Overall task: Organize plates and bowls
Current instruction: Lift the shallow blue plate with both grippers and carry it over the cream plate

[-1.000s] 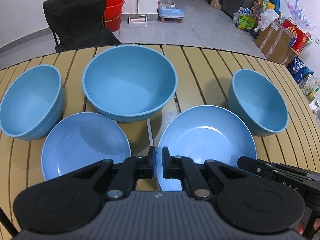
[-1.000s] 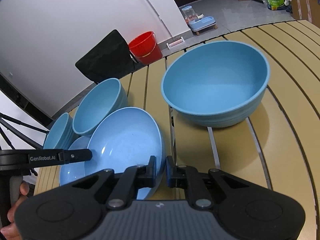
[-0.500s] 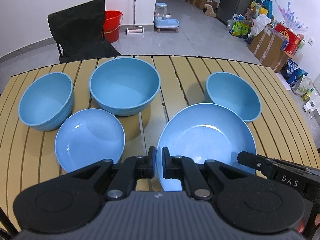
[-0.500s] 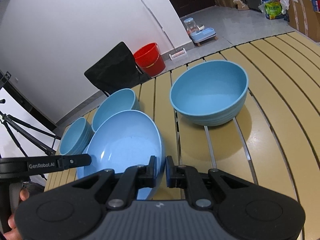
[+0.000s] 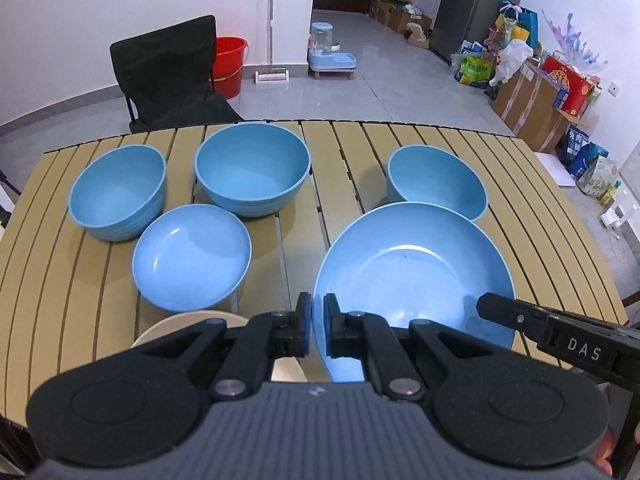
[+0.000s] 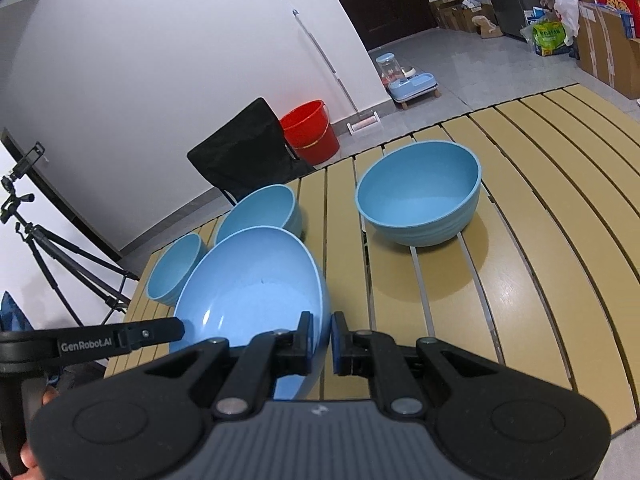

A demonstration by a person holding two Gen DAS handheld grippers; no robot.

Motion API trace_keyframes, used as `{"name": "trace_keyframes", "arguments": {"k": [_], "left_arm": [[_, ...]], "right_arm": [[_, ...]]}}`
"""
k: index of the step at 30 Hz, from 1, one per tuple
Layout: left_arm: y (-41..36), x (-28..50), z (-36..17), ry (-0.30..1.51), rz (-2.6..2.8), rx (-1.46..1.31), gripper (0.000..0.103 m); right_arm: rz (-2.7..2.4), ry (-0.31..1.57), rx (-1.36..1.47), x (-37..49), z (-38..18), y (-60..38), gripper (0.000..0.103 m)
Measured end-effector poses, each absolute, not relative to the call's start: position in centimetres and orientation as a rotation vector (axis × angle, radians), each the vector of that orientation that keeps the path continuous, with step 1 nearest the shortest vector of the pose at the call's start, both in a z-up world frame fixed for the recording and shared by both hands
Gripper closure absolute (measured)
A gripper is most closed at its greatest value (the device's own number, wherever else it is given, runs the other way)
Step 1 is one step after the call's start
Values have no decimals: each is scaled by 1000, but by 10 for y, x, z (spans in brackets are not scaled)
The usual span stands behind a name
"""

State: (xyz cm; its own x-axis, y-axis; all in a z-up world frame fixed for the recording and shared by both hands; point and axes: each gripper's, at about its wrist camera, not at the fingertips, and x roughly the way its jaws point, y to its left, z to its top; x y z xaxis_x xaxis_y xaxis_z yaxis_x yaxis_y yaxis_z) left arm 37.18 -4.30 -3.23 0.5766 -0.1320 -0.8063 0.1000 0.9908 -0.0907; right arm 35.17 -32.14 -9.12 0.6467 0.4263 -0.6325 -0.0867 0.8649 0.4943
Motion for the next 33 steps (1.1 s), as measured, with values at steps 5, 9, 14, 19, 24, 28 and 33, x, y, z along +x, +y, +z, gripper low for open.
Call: {"name": "trace_keyframes", "arguments": {"k": [5, 9, 14, 19, 24, 28, 33], "left_arm": [[-40, 349, -26, 931, -126, -37, 96], [-34, 334, -21, 925, -119, -46, 96], [-26, 316, -17, 918, -103, -57, 96], [-12, 301, -13, 909, -86, -69, 96], [3, 287, -9, 896, -73, -86, 96], [16, 278, -8, 891, -62, -103, 96], [32, 271, -10, 893, -52, -122, 96]], "right_arm": [[314, 807, 443, 334, -83, -319, 94], [322, 802, 441, 322, -76, -316, 94], [338, 799, 429, 308, -70, -307, 94], [356, 797, 407, 297, -64, -294, 94], [372, 798, 389, 290, -59, -280, 95], [383, 802, 372, 285, -56, -266, 95], [393, 810, 352, 281, -55, -248, 95]]}}
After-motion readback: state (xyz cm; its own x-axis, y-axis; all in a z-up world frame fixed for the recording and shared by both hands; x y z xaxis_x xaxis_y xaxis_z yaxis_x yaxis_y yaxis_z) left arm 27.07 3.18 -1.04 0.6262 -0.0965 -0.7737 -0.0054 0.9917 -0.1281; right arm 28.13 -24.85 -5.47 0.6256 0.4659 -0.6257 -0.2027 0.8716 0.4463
